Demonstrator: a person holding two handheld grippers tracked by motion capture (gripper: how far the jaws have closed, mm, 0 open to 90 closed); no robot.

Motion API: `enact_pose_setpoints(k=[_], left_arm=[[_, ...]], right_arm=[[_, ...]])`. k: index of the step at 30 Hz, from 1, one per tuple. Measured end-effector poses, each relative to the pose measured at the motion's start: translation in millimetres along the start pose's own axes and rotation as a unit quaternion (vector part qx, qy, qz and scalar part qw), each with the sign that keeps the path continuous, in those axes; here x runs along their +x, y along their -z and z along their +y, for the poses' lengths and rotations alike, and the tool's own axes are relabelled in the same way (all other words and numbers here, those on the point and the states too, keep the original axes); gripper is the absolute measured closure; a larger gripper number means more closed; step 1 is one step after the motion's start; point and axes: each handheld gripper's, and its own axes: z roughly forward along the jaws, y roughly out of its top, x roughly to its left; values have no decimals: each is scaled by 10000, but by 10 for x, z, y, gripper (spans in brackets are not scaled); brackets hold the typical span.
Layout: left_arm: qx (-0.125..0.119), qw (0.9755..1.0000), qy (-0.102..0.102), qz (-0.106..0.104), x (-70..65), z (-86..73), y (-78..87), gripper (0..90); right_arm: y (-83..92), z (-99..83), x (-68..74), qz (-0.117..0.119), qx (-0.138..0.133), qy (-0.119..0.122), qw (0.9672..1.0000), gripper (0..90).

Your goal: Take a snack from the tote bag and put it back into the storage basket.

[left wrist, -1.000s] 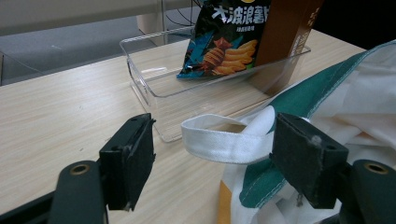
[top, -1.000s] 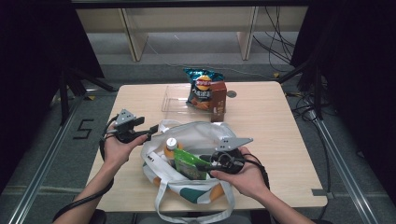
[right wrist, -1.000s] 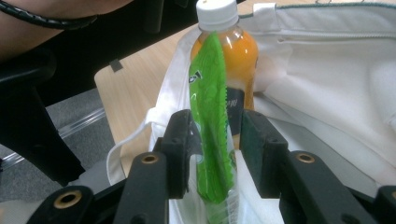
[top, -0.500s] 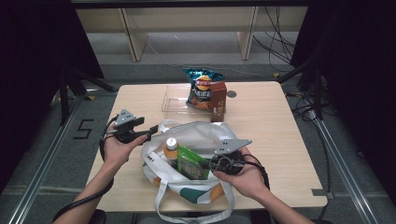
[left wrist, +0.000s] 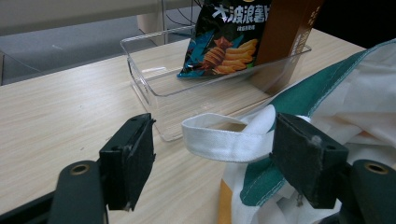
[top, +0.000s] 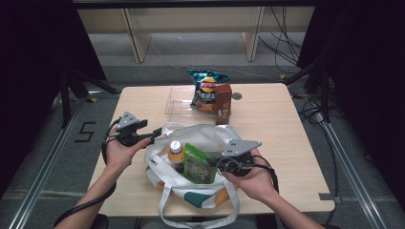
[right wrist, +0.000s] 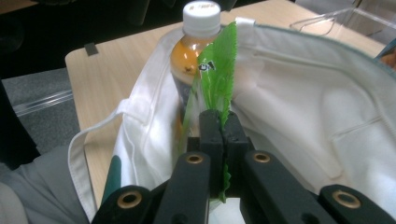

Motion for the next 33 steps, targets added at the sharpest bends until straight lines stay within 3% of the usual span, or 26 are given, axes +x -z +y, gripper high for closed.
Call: enact_pose_setpoints(k=[1,5,7,9,12,13,17,33], left_arm=[[0,10000,-45,6,5,2,3,290],[-2,10000,-35,3,8,-2,2,290],[2,10000,-30,9,12,-4,1,290],[-2,10000,-28,8,12,-3,1,290],[-4,10000,-34,9,10,-2,3,290],[-3,10000,-34,9,10,-2,3,290],[-5,10000,-31,12,11,-2,2,290],[-1,10000,-44,27,19,5,13,290]], right_arm=[[10,15,-18,-13,-45,95,9999,900],[74,56,-36,-129,-107,29,9999,900],[100,73,-65,-140,-132,142,9997,900],[118,82,-67,-162,-146,52,9997,900],[143,102,-89,-187,-161,142,9996,900],[150,109,-71,-226,-190,43,9996,900],[212,160,-97,-291,-234,162,9992,900],[310,318,-273,-637,-576,250,9960,900]])
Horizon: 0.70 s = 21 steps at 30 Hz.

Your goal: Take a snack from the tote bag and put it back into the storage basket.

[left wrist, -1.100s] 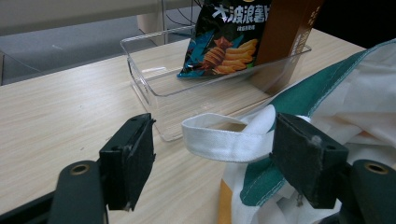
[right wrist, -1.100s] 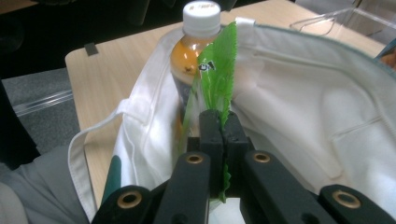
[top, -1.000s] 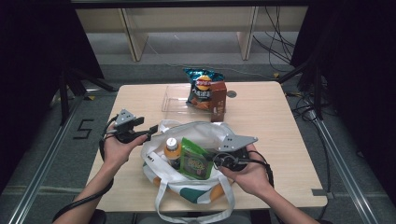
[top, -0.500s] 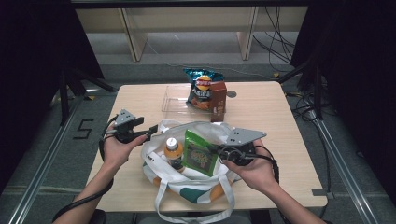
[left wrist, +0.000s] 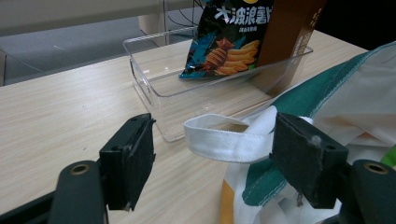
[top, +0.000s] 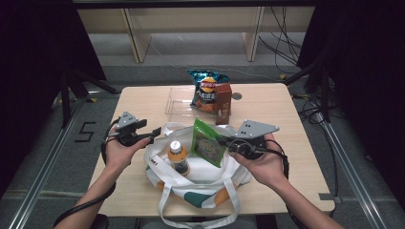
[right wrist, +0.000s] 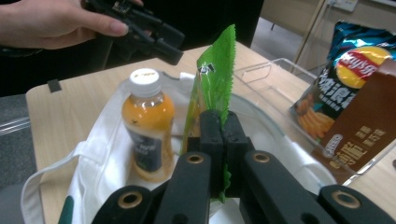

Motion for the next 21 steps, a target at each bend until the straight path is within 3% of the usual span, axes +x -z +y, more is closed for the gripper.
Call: enact_pose_setpoints(k=[10,12,13,15,17,21], left_arm=[[-4,10000,-2,-13,-3,-1,-7,290],[-11,10000,6,-12,-4,0,-9,290],[-10,10000,6,-12,-5,-1,-10,290],[-10,10000,7,-13,-6,-2,-12,290],[-7,10000,6,-15,-6,-3,-13,290],[-7,10000,19,-8,-4,-2,-11,290]], right_arm=[[49,75,-88,-151,-87,-14,9998,900],[45,72,-91,-218,-172,-57,9996,900],[64,77,-95,-179,-93,-164,9997,900],[53,84,-112,-240,-227,-60,9994,900],[67,105,-118,-194,-188,-76,9996,900],[99,157,-138,-293,-363,-49,9989,900]])
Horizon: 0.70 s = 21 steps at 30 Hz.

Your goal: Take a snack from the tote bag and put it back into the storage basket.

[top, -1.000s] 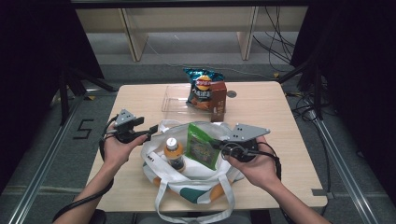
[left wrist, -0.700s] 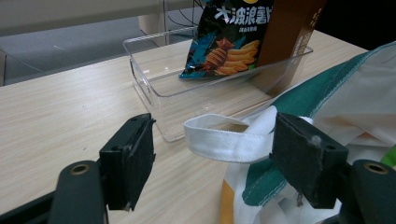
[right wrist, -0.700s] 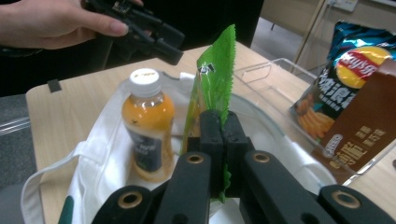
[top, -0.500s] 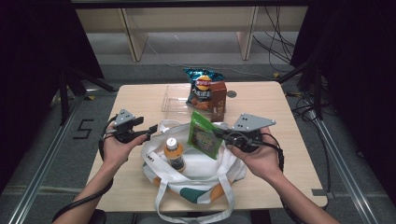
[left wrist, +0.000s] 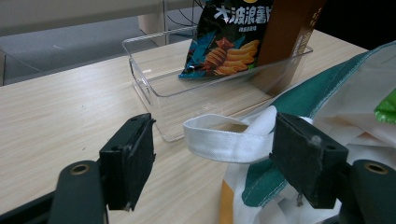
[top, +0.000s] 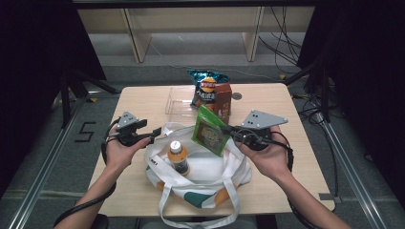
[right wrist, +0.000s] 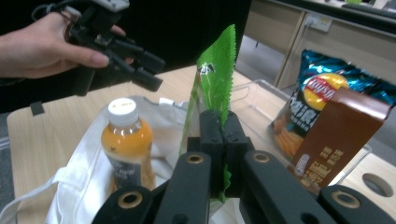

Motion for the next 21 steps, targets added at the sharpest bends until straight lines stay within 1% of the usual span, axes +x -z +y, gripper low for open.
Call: enact_pose_setpoints(k=[1,2,3,4,5,6,7,8,9,10,11,12,13,14,15,16,17,18,19,20,21], left_arm=[[0,10000,-7,-1,0,0,-1,290],[3,10000,-19,-2,1,0,-3,290],[3,10000,-22,-4,-2,0,-4,290],[5,10000,-29,-13,-5,0,-5,290],[4,10000,-6,-15,-9,0,-5,290],[2,10000,9,-14,-9,1,-6,290],[0,10000,-35,-8,-5,4,-4,290],[-2,10000,-32,-5,-3,5,-4,290],[-4,10000,-31,-6,-2,6,-4,290],[-3,10000,-28,-5,-2,5,-5,291],[-4,10000,-27,-5,-2,4,-5,291],[-5,10000,-28,-5,-2,3,-6,291],[-7,10000,-28,-6,-3,3,-6,291],[-7,10000,-27,-4,-2,4,-5,291],[-15,10000,-17,-2,-2,5,-4,291],[-21,10000,-3,0,0,5,-3,291],[-22,10000,4,5,1,5,-2,292],[-22,10000,-1,8,3,6,1,292],[-16,10000,0,20,5,7,5,292],[-14,10000,-9,26,8,8,7,292],[-17,10000,-11,28,10,8,8,292]], right_arm=[[11,15,-8,65,14,-6,10000,900],[15,23,6,-39,-42,-60,10000,900],[24,38,-13,30,10,10,10000,900],[27,48,-18,-10,9,59,10000,900],[21,54,-20,-22,-51,64,10000,900],[28,60,-21,-3,-11,42,10000,900],[33,66,-23,4,-1,51,10000,900],[31,68,-26,14,-24,39,10000,900],[29,72,-25,-74,-90,32,9999,900],[37,79,-35,-16,-62,27,10000,900],[40,82,-32,-36,-81,-22,10000,900],[34,85,-40,-14,-121,-16,9999,900],[36,91,-48,-130,-183,50,9997,900],[42,99,-50,-40,-155,-13,9999,900],[46,104,-42,-90,-178,-76,9998,900],[41,109,-54,-152,-242,-29,9996,900],[46,117,-75,-121,-237,22,9996,900],[46,119,-82,-121,-240,23,9996,900],[40,117,-75,-87,-250,-67,9996,900],[36,120,-87,-80,-272,-13,9996,900],[38,122,-87,-152,-283,-25,9995,900]])
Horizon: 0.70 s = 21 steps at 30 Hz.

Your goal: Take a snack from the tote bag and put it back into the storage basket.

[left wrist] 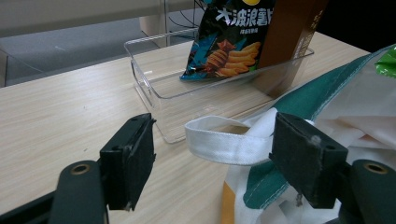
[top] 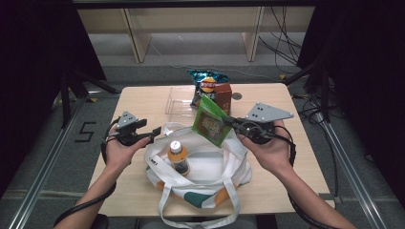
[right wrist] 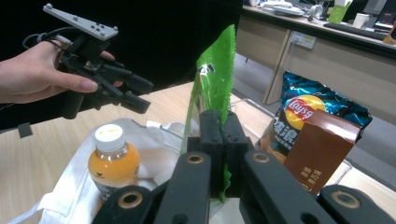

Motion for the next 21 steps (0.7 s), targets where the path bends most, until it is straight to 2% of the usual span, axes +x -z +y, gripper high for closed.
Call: enact_pose_setpoints(k=[1,4,6,7,8,11,12,13,15,21], left_arm=[[0,10000,-3,0,0,0,1,292],[-4,10000,-10,-1,-4,2,2,292],[-10,10000,-13,-2,-5,4,1,292],[-10,10000,-15,-2,-4,4,0,292],[-12,10000,-13,-1,-4,4,0,292],[-14,10000,-14,-3,-5,4,1,292],[-26,10000,-1,-33,-3,4,-1,292],[-22,10000,-6,-1,-5,6,4,292],[-33,10000,-2,1,-2,5,4,292],[-36,10000,-13,-1,-3,8,6,292]], right_arm=[[0,4,-14,8,-25,38,10000,900],[0,20,-18,7,-49,-61,10000,900],[2,42,-32,-30,-90,-46,9999,900],[-1,53,-47,-32,-140,47,9999,900],[4,67,-41,-62,-134,-39,9999,900],[4,98,-64,-101,-207,16,9997,900],[-4,106,-62,-79,-248,-49,9996,900],[1,117,-78,-126,-253,31,9996,900],[-1,127,-75,-137,-255,-126,9995,900],[-29,164,-112,-195,-326,-125,9992,900]])
